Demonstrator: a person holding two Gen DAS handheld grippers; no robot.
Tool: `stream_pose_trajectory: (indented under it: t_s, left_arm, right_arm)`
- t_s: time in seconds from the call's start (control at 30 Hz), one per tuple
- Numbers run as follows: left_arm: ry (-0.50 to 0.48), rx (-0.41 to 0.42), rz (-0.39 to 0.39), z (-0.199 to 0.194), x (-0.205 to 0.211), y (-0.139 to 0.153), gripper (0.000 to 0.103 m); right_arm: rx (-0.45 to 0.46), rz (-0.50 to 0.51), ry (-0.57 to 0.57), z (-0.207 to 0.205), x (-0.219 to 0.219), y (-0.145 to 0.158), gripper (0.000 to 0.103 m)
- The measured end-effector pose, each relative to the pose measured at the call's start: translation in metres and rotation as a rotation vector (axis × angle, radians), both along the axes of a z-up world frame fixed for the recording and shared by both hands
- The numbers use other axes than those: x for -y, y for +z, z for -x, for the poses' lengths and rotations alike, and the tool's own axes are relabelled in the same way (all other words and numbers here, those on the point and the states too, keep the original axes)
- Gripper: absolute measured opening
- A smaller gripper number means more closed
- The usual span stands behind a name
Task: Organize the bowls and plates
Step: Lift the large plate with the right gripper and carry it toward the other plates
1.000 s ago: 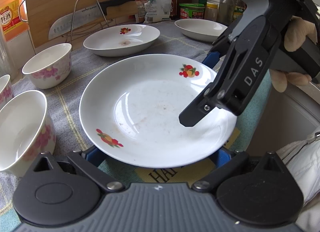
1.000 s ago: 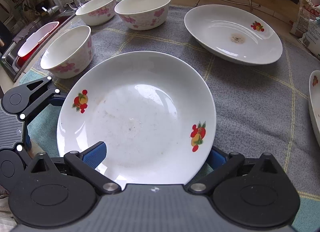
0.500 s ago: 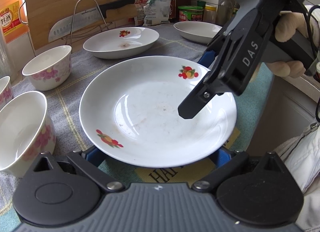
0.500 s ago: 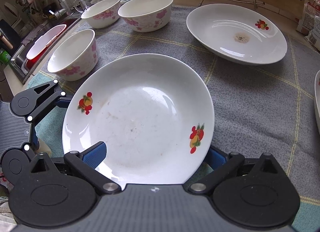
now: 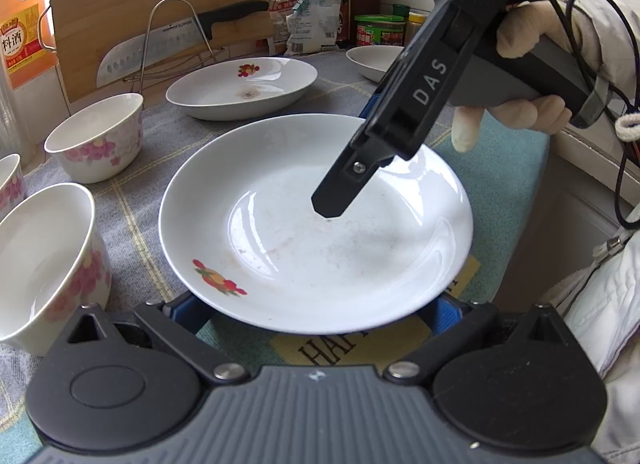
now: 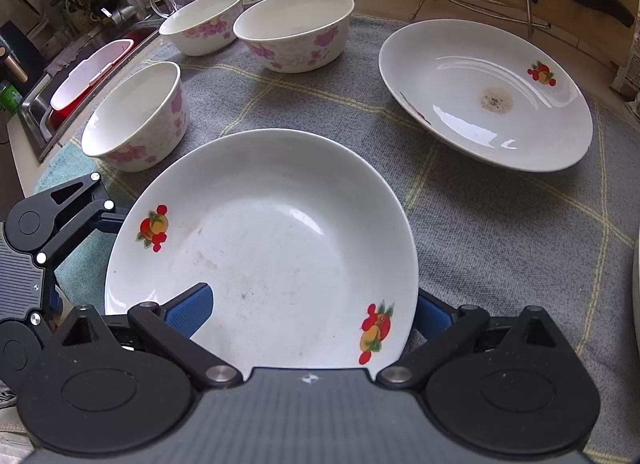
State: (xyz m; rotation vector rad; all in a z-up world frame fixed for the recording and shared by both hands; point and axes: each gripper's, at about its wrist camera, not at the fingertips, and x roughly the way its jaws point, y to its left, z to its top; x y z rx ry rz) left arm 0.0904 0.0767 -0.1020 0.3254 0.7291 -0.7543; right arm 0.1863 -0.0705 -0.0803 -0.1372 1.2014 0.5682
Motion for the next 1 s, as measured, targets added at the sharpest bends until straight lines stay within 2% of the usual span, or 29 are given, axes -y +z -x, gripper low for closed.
stream_pose_trajectory:
  t_s: [0.6, 1.0]
  left_arm:
    - [-0.045, 0.01, 0.007, -0.003, -0.004, -0.001, 0.103]
    - [-0.074, 0.008, 0.003, -0.006, -0.006, -0.001, 0.103]
  right_arm:
    - [-0.114, -0.153, 0.081, -0.031, 0.007, 0.0, 0.103]
    - [-0.246, -0.214, 0.052, -0.046, 0.015, -0.001, 0.103]
